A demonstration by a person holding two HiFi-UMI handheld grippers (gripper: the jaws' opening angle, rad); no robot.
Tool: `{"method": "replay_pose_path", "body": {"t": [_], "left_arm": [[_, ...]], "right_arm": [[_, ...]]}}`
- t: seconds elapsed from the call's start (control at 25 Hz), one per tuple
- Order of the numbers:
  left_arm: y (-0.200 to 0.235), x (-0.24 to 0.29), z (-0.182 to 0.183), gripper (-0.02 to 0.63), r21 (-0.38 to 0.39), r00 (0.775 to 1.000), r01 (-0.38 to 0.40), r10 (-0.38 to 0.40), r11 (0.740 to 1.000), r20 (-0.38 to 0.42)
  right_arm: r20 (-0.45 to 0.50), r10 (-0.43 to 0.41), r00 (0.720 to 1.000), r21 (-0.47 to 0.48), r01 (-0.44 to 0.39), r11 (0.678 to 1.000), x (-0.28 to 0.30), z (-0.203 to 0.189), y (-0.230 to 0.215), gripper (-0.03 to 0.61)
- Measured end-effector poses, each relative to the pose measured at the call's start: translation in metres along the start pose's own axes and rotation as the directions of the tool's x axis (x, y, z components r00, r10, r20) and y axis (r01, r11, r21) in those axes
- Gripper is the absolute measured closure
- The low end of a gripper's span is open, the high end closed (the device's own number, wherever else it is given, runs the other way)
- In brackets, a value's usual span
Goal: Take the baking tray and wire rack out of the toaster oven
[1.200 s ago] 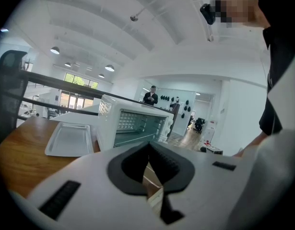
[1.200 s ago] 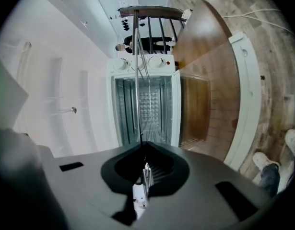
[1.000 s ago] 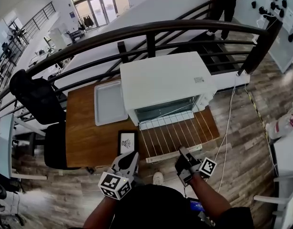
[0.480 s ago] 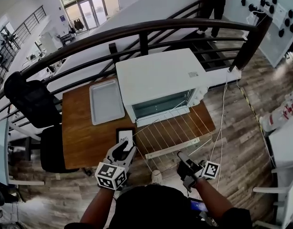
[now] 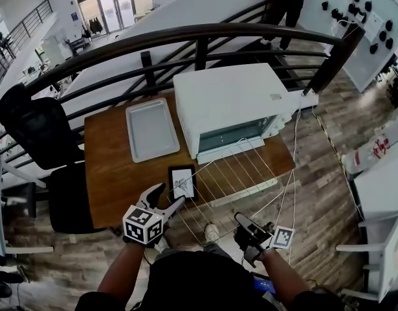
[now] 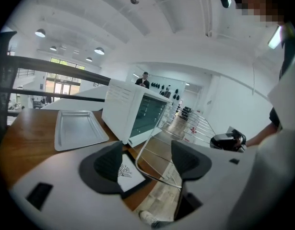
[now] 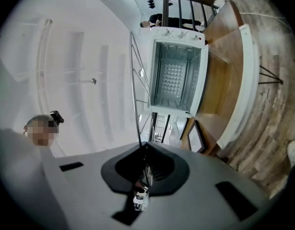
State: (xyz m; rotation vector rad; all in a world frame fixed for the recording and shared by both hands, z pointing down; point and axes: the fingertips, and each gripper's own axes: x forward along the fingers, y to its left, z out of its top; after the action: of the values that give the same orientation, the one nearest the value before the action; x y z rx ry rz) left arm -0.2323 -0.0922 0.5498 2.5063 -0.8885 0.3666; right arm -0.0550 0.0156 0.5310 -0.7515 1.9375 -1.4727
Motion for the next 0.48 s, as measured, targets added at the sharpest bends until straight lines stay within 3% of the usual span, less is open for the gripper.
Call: {"method": "replay_pose_path", "body": {"t": [0.48], "left_arm": [[0.068,-0.076,-0.043,0.285,-0.059,0.988,0.117,-0.122,0.991,-0.096]], "right_arm": [[-0.107,-0.019,0.994,-0.021,0.017,1.000,0.094,-0.088,-0.009,0.581]]}}
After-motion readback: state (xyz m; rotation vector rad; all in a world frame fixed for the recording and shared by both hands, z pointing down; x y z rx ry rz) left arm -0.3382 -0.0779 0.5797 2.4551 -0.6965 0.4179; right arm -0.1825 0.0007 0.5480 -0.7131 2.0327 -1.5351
